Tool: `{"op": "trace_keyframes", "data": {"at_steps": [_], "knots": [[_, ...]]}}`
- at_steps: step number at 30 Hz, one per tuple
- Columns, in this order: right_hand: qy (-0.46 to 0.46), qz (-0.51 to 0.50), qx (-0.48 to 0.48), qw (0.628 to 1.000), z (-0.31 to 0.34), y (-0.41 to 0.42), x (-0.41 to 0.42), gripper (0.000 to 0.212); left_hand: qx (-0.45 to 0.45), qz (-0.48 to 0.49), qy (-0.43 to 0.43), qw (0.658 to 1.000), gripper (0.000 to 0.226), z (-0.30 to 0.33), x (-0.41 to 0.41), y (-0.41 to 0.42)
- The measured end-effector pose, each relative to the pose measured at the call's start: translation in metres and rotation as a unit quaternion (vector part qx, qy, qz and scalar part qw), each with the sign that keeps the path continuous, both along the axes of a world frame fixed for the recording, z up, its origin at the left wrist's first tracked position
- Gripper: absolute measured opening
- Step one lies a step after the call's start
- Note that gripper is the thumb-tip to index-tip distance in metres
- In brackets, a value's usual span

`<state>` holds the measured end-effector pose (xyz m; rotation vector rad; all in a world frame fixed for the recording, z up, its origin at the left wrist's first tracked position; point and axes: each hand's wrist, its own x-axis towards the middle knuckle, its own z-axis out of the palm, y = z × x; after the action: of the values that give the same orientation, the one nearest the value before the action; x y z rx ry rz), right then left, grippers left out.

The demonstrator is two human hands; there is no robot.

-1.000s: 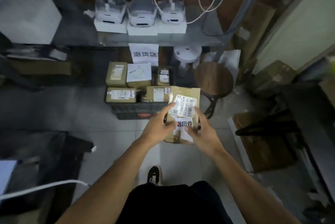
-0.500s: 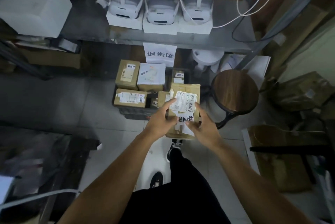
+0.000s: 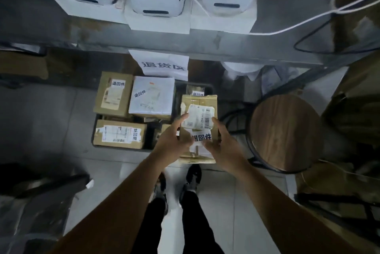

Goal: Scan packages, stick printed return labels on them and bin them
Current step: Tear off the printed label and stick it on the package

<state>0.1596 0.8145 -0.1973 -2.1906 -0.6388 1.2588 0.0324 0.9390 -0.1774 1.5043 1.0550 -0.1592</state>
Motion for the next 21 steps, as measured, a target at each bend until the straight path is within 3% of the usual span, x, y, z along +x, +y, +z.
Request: {"op": "trace_keyframes", "data": {"at_steps": [11, 21], "knots": [[-0.013, -0.039, -0.013, 0.999, -0.186, 0.083, 0.082, 0.07, 0.03, -0.022, 0.016, 0.999, 0.071, -0.176, 0.091, 0.084], [-0.039, 0.013, -0.01, 0.999, -0.228, 0.115, 0.098, 0.069, 0.069, -0.03, 0.026, 0.997, 0.07, -0.226, 0.1, 0.101]]}}
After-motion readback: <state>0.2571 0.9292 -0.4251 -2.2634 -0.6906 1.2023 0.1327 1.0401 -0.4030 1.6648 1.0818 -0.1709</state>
